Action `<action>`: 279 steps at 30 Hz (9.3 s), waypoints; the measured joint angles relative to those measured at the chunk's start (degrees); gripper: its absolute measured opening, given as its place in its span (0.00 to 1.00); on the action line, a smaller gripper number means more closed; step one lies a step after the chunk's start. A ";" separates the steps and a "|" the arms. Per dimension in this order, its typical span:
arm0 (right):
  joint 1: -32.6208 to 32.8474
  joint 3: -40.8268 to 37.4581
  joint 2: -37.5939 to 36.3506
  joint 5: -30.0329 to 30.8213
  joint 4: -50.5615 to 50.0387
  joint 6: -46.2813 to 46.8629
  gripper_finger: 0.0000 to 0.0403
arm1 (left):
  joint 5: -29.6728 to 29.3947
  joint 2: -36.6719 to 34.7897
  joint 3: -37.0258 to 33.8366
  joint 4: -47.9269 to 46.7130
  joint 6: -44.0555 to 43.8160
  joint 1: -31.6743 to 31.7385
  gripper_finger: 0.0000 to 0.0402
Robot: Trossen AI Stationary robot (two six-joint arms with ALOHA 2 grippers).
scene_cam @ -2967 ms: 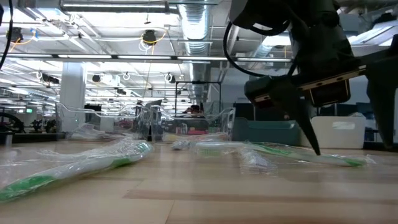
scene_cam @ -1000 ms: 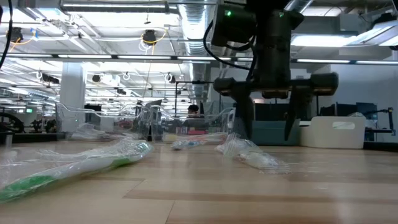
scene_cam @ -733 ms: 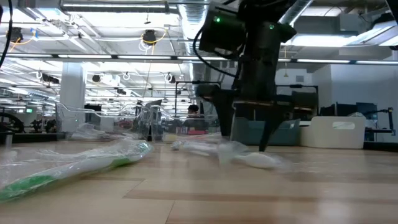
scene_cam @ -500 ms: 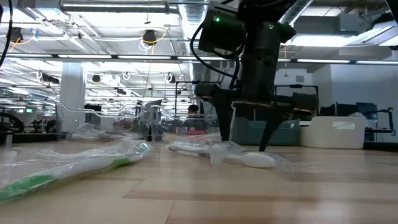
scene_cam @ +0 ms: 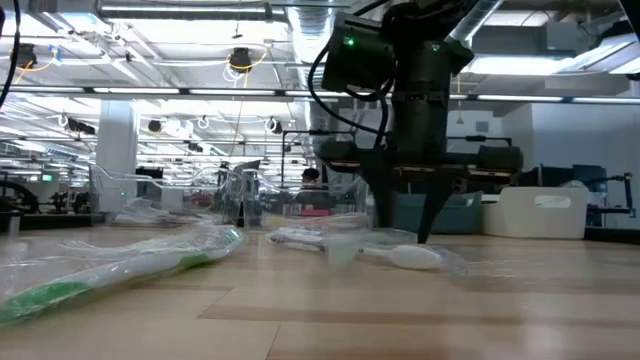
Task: Pick & Place Toothbrushes
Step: Put the green toothbrush into the white bin, then put the blue toothbrush into the blue bin
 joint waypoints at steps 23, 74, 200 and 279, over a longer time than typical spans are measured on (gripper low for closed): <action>1.60 15.60 0.44 0.12 -18.90 -7.77 0.00 | 0.58 -0.07 0.00 0.04 -0.03 -0.22 0.27; -62.85 11.01 -22.47 25.42 -38.74 -102.56 0.00 | -7.13 11.02 0.02 4.14 -5.08 40.98 0.27; -37.36 -5.59 -36.54 14.85 -16.41 -90.16 0.57 | -15.01 12.41 0.02 9.73 1.05 36.48 0.27; -16.99 30.22 11.58 14.96 -5.36 -83.03 0.00 | 8.26 11.50 0.00 -10.45 6.10 24.37 0.27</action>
